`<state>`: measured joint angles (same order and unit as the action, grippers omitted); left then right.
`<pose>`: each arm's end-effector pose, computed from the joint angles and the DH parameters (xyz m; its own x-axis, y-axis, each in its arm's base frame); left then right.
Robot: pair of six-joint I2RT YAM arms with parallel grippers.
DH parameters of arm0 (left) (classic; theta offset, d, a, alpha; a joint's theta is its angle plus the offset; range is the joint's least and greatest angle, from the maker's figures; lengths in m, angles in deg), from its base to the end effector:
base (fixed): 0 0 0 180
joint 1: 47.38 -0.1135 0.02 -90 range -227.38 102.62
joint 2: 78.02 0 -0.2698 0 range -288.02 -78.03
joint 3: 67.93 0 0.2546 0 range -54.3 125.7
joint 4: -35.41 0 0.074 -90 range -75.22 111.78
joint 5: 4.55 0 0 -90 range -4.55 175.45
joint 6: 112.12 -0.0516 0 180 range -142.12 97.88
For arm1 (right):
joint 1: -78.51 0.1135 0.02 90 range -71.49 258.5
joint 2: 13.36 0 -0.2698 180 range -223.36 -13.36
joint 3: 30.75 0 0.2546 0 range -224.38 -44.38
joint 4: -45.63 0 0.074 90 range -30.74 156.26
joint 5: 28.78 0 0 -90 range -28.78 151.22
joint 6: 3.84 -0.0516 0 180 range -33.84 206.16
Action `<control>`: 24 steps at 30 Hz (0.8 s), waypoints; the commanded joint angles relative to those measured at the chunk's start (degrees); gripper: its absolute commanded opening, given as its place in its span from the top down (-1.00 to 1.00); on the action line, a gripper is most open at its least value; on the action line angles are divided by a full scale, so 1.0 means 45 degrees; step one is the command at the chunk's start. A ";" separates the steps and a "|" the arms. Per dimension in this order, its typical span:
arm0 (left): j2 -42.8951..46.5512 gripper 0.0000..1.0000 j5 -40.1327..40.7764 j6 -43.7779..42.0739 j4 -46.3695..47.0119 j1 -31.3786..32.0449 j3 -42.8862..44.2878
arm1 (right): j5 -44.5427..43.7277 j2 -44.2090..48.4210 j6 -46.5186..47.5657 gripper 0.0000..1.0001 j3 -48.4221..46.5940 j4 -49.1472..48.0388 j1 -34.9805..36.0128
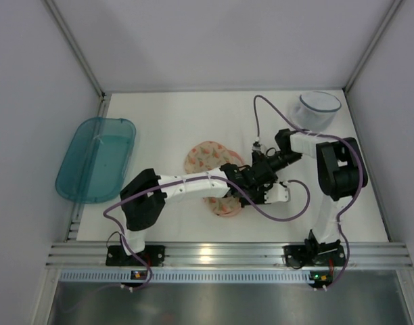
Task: Place the bra in the laundry bag and zip it closed
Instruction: Zip the zipper on the laundry bag.
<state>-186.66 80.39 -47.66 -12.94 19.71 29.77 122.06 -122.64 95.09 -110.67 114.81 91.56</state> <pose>0.1594 -0.3889 0.2130 0.1012 0.8639 -0.4935 0.9880 -0.0290 0.1518 0.2979 0.1153 0.1453 -0.9542 -0.2988 0.0126 -0.1334 0.4632 0.8762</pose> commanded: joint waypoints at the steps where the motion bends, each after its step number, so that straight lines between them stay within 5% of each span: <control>1: -0.0076 1.00 0.0030 -0.0067 0.0118 0.0052 0.0555 | 0.1128 -0.0169 0.0243 -0.57 0.0197 -0.0175 0.0436; 3: -0.0057 1.00 -0.0028 -0.0086 0.0118 0.0052 0.0555 | 0.1168 -0.0325 0.0106 -0.51 0.0198 -0.0371 0.0652; 5: -0.0076 1.00 -0.0125 -0.0086 0.0099 0.0071 0.0536 | 0.1265 -0.0423 0.0164 -0.14 0.0043 -0.0352 0.0867; 6: -0.0057 1.00 -0.0261 -0.0086 0.0098 0.0091 0.0517 | 0.1246 -0.0598 0.0184 0.34 -0.0074 -0.0159 0.0867; 10: 0.0235 1.00 -0.0962 -0.0047 0.0098 0.0188 0.0088 | 0.0876 -0.1009 0.0555 0.99 -0.1262 0.0389 0.0693; 20: 0.0920 1.00 -0.1748 0.0440 0.0059 0.1107 -0.1554 | 0.0855 -0.2669 0.0165 0.93 -0.4254 0.0566 0.0828; 21: 0.0881 1.00 -0.1553 0.0441 0.0059 0.1107 -0.1515 | 0.0778 -0.2612 0.0106 0.36 -0.4275 0.0566 0.0886; 24: 0.0588 1.00 -0.0713 0.0597 0.0059 0.0932 -0.1048 | 0.0505 -0.2126 0.0125 -0.32 -0.3905 0.0643 0.0985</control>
<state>-185.35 77.77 -46.91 -13.05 23.71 23.37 123.37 -134.61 94.82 -126.69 118.94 95.32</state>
